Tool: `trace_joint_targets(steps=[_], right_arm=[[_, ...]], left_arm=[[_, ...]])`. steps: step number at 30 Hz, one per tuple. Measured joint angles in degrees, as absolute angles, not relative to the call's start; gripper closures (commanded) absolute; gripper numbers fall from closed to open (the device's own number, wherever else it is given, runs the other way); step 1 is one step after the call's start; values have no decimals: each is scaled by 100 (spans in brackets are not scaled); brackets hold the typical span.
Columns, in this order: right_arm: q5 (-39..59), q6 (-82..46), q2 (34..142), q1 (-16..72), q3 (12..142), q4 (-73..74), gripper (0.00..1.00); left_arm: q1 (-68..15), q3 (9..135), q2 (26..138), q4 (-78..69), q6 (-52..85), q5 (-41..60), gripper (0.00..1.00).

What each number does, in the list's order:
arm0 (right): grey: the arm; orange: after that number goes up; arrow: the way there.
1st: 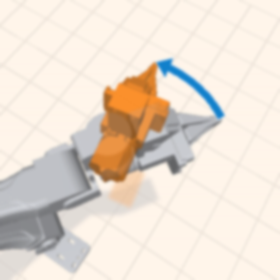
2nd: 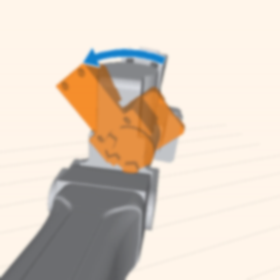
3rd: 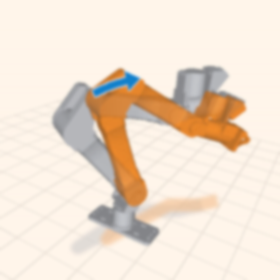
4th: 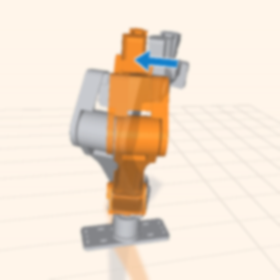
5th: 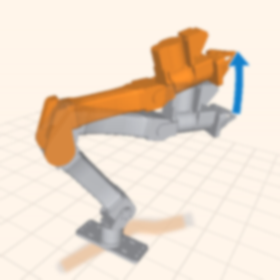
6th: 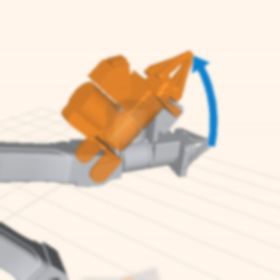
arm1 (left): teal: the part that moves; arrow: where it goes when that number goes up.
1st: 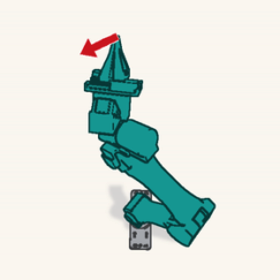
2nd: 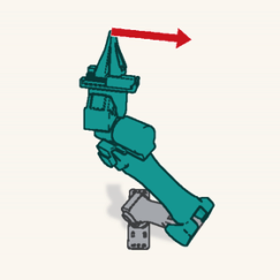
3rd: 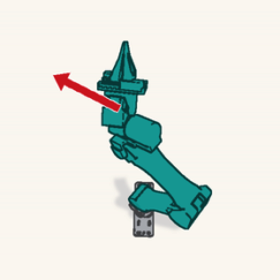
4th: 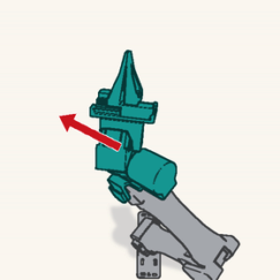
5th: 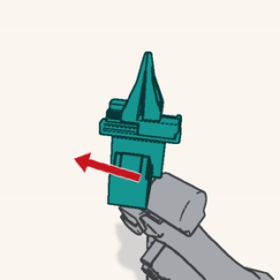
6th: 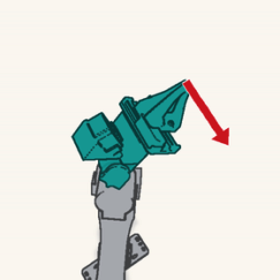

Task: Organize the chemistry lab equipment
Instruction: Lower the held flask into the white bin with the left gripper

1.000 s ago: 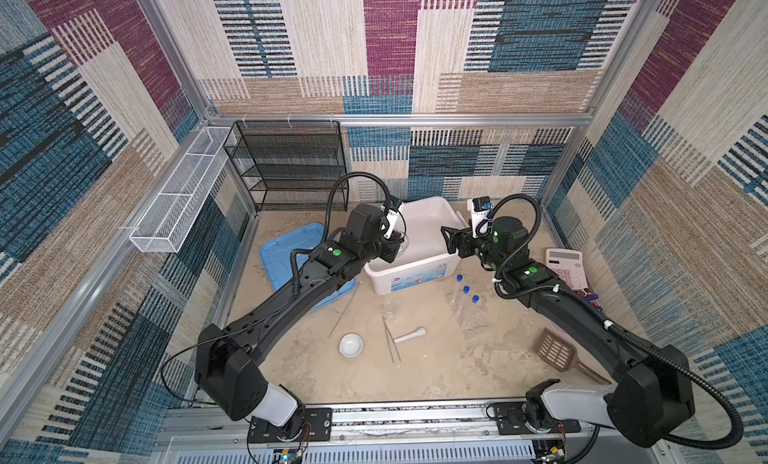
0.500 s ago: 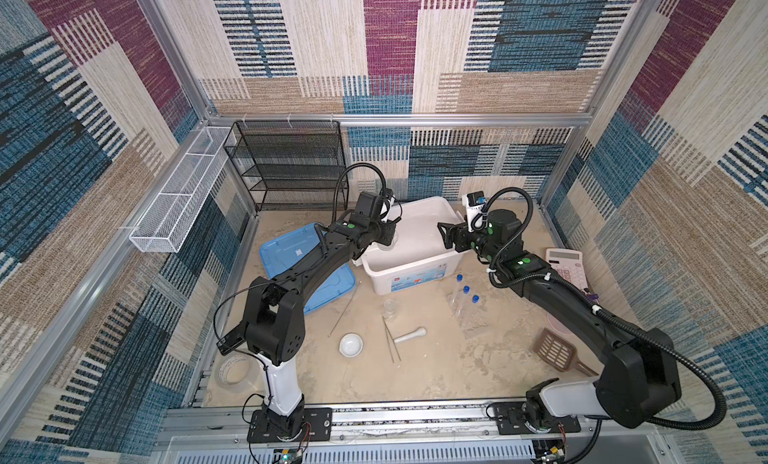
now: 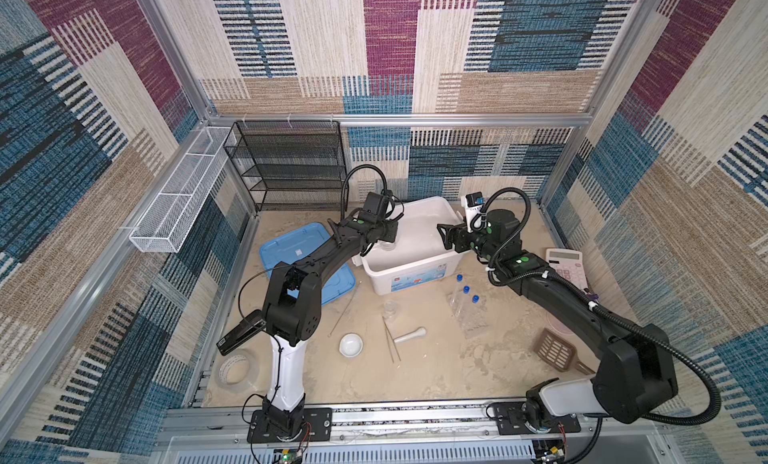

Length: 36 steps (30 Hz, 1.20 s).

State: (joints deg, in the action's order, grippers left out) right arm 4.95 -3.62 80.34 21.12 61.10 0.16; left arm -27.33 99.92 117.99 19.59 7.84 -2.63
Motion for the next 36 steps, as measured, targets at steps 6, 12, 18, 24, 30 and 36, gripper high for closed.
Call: trace_joint_targets(steps=[6,12,18,24,30,36], right_arm=[[497,-362,8003,2071,6047,38,10],[499,-362,7964,2025,5966,60,10],[499,-362,7937,1990,5927,58,10],[495,-362,7887,1975,5878,60,9],[493,-364,7806,1953,5819,67,9],[475,-366,7745,1940,5734,71,9]], left_arm=[[-2727,9876,11841,1872,937,-290,83],[-2727,9782,11893,1863,941,-438,84],[-2727,9723,11931,1861,939,-593,83],[-2729,9668,11994,1826,939,-674,83],[-2729,9651,12042,1826,939,-716,83],[-2751,9609,12066,1822,939,-722,79]])
